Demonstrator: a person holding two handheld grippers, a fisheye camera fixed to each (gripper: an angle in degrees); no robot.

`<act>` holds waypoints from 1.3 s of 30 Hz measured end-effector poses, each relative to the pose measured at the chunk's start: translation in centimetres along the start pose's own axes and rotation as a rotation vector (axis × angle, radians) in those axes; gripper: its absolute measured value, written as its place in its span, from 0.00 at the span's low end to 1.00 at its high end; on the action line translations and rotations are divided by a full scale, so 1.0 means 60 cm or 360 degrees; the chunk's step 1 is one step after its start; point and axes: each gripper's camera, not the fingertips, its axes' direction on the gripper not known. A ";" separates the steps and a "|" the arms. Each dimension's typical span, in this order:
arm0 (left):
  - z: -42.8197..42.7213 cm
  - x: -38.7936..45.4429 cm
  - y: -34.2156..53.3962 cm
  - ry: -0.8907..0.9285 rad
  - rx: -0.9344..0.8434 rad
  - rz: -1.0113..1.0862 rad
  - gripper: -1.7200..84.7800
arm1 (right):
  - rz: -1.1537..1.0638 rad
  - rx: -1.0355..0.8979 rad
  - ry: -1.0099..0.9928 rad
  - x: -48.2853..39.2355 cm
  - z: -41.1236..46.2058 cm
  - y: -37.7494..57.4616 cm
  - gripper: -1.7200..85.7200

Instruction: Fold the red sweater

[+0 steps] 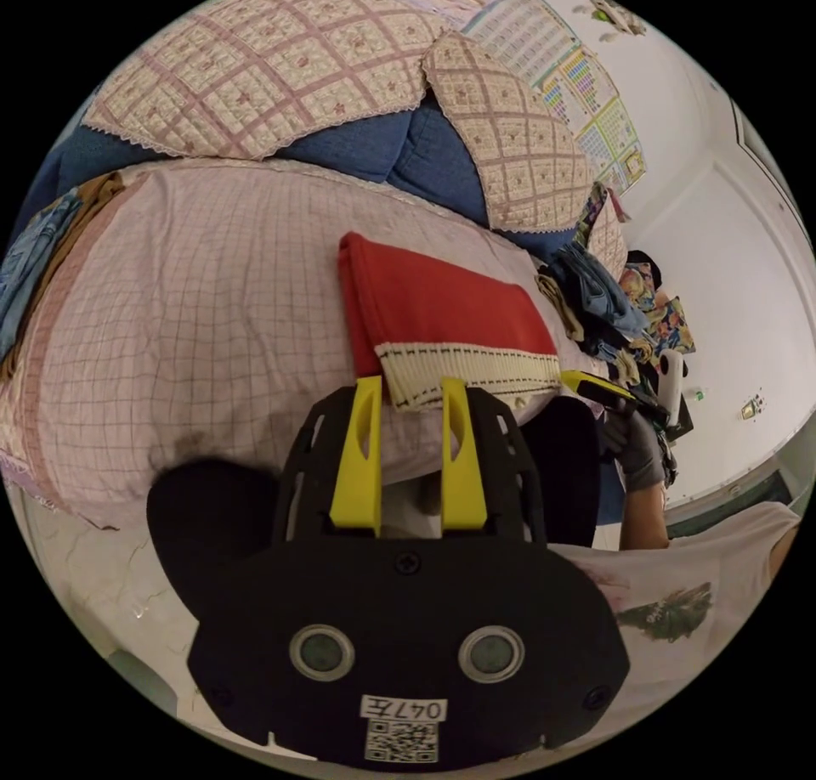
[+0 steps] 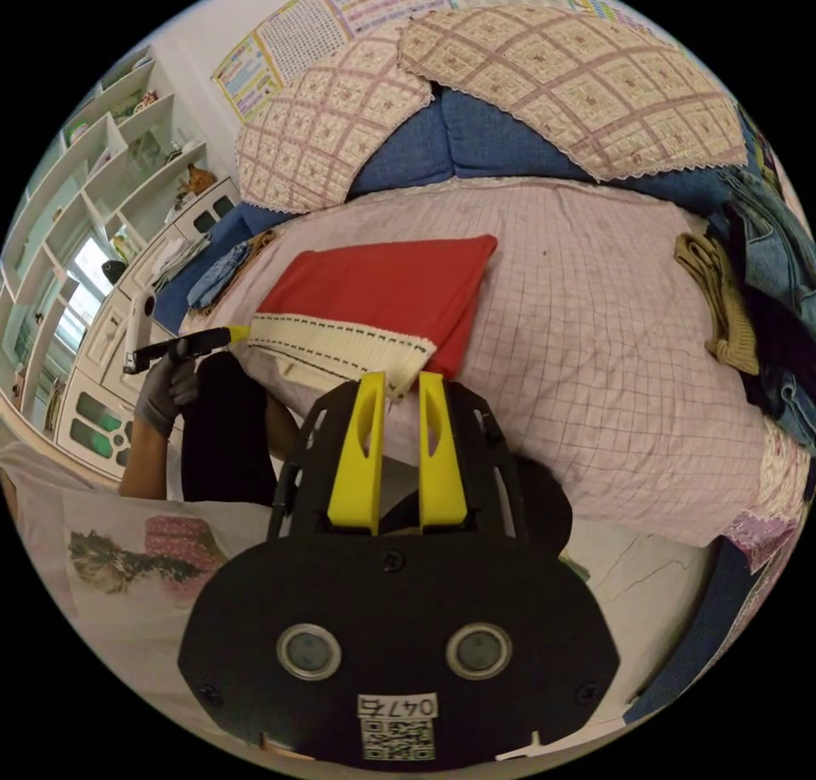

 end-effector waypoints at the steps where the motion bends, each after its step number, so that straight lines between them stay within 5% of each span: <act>1: -0.006 0.008 -0.015 0.0003 -0.0012 0.0009 0.11 | -0.0004 -0.0011 0.0001 0.004 -0.001 -0.001 0.03; 7: -0.081 0.045 -0.066 0.0078 0.0036 0.0098 0.03 | -0.0138 -0.0050 -0.0059 0.027 -0.020 -0.007 0.01; 14: -0.221 0.081 -0.186 0.0337 0.0326 0.0272 0.02 | -0.0218 0.0364 -0.0189 0.082 -0.104 -0.068 0.01; 19: -0.277 0.095 -0.382 0.0179 0.0539 0.0340 0.02 | -0.0168 0.0617 -0.0106 0.127 -0.109 -0.158 0.01; 25: -0.217 0.103 -0.554 -0.0210 0.0449 0.0354 0.03 | -0.0068 0.0749 0.0175 0.166 -0.019 -0.249 0.01; 30: -0.174 0.071 -0.602 -0.0248 0.0290 0.0248 0.05 | -0.0050 0.0460 0.0387 0.180 0.074 -0.293 0.05; 33: -0.180 0.046 -0.608 -0.0216 0.0211 0.0119 0.13 | -0.0039 0.0453 0.0513 0.173 0.081 -0.301 0.18; 39: -0.326 0.055 -0.593 -0.0263 0.0385 0.0042 0.17 | -0.0088 0.0702 0.0435 0.150 0.049 -0.273 0.12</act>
